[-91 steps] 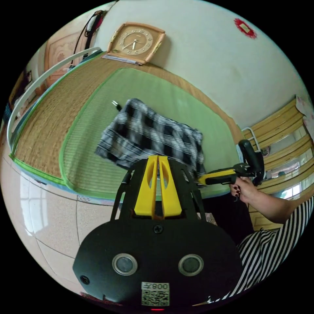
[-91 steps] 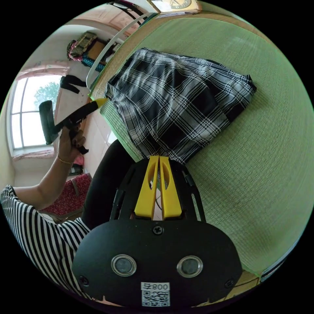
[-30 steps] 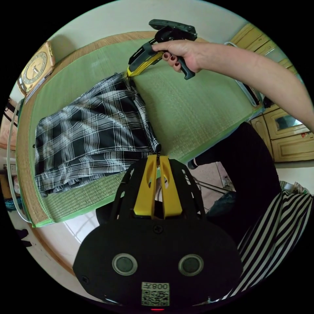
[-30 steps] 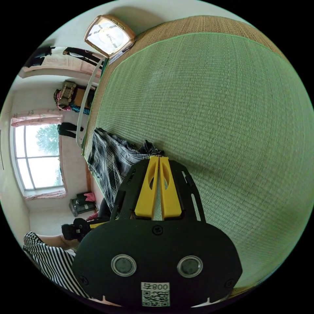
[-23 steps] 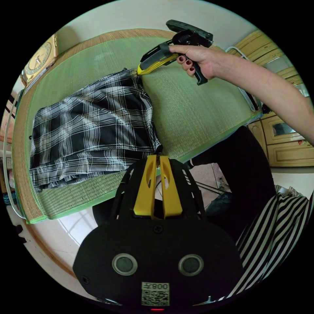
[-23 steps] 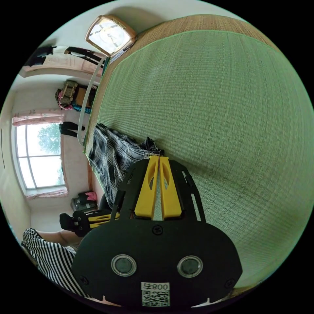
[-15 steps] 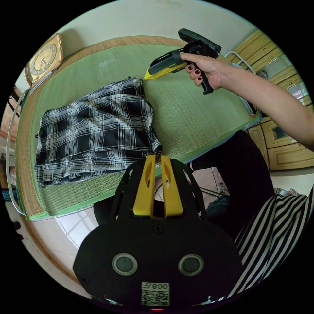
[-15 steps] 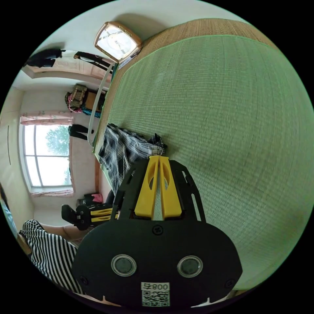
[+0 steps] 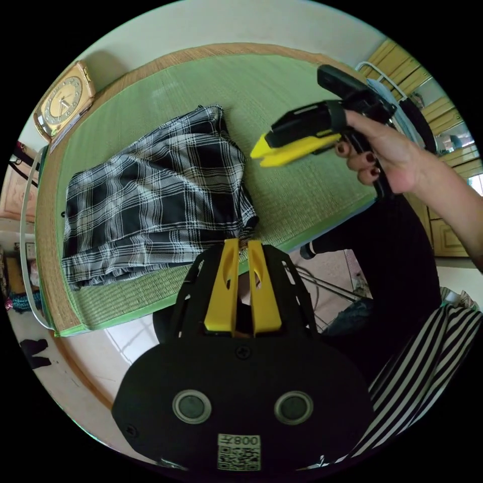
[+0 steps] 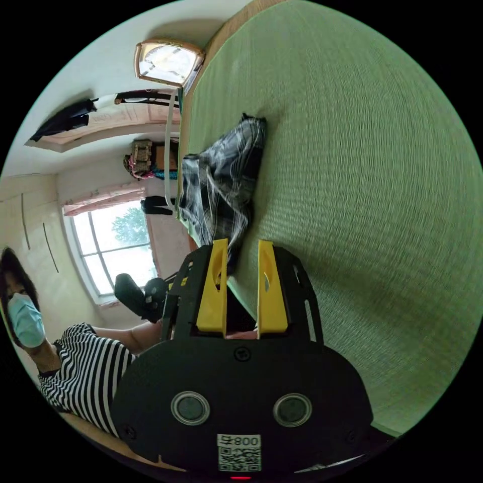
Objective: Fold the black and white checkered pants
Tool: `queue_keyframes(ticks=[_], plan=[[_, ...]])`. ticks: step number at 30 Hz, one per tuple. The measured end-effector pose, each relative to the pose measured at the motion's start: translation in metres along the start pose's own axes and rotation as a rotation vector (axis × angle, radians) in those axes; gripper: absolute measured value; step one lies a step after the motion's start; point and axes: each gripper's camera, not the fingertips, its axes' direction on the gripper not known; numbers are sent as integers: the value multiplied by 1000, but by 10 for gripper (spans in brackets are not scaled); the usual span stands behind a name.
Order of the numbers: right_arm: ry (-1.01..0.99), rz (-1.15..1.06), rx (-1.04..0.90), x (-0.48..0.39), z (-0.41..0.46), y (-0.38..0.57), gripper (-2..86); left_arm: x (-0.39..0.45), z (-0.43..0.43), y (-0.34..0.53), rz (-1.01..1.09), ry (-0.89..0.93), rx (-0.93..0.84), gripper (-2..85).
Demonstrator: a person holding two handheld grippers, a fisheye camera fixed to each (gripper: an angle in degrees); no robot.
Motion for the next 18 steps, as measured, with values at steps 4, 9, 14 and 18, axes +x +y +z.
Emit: queue_keyframes(ticks=[4, 9, 14, 18], plan=[[-103, 46, 21, 9, 8, 19, 101, 1, -11, 10, 12, 1, 57, 28], [-196, 70, 24, 4, 26, 28, 114, 4, -18, 18, 36, -40, 70, 25], [-227, 84, 28, -4, 41, 32, 119, 2, -23, 25, 77, -87, 67, 24], [-229, 83, 9, -18, 61, 31, 110, -3, -29, 33, 96, -117, 92, 24]])
